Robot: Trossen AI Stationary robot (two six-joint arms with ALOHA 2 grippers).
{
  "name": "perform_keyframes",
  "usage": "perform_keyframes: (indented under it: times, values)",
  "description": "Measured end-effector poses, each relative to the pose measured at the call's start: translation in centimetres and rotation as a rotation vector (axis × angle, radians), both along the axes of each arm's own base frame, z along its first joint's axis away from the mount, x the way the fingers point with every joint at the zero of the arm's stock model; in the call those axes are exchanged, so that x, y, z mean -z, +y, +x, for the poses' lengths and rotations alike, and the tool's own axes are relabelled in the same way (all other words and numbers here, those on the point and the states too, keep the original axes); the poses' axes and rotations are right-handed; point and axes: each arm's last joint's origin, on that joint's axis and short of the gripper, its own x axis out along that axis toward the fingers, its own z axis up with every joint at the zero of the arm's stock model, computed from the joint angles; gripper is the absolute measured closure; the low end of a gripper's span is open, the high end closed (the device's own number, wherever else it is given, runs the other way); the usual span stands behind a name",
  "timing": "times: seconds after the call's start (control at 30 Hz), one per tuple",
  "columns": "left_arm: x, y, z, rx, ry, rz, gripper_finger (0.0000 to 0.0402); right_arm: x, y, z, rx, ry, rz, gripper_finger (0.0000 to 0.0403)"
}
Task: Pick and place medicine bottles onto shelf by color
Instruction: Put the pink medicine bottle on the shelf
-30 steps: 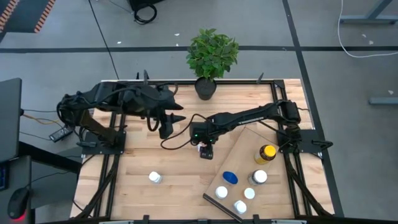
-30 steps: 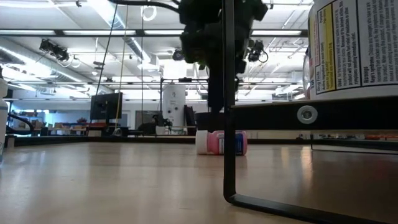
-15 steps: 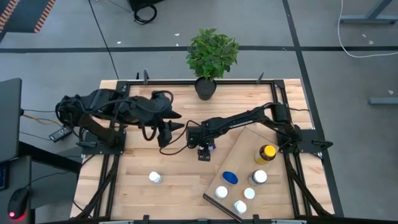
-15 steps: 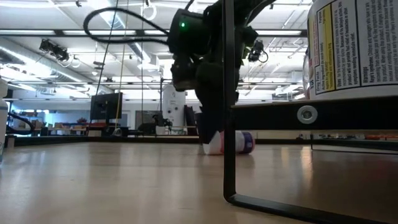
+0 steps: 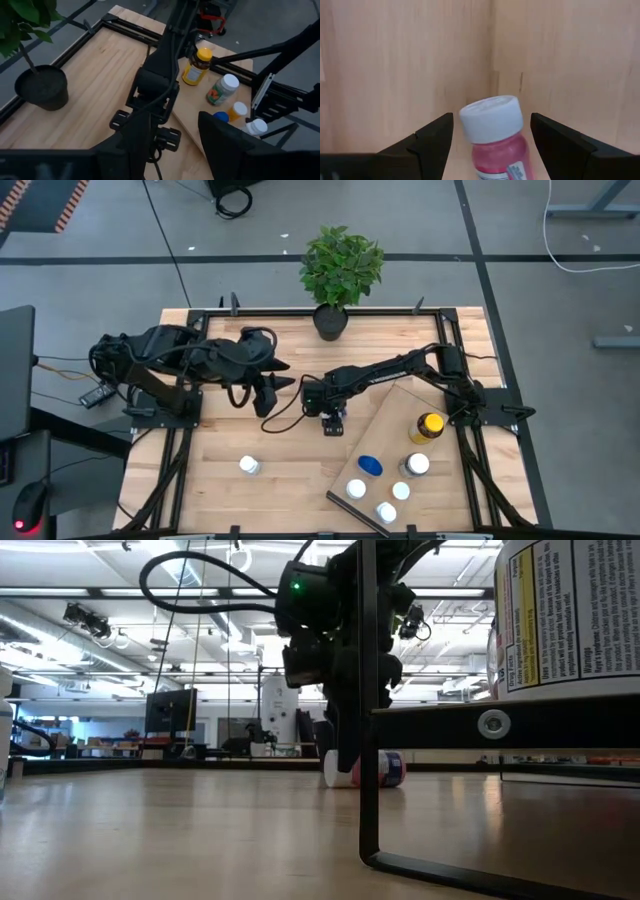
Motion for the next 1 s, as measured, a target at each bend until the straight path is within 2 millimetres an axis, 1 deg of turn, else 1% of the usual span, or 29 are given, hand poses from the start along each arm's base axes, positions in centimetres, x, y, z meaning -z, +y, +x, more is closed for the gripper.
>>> perform_keyframes:
  times: [0.2, 0.43, 0.53, 0.63, 1.0]
  values:
    - [0.1, -0.1, 0.2, -0.014, -0.002, -0.020, 0.0228, -0.1, 0.0, 0.2, -0.006, -0.024, -0.003, 0.0140]
    - [0.5, -0.4, 0.8, -0.023, 0.007, -0.034, 0.0228, -0.2, 0.0, 0.5, -0.014, -0.059, -0.005, 0.0170]
    - [0.9, -0.8, 1.2, -0.012, 0.021, -0.034, 0.0230, -0.2, 0.0, 0.5, -0.036, -0.059, -0.011, 0.0184]
    - [0.9, -1.0, 1.2, -0.010, 0.023, -0.036, 0.0229, -0.2, 0.0, 0.4, -0.064, -0.058, -0.018, 0.0194]
    - [0.9, -1.4, 1.1, -0.028, 0.013, -0.042, 0.0228, -0.2, 0.1, 0.2, -0.191, -0.047, -0.042, 0.0199]
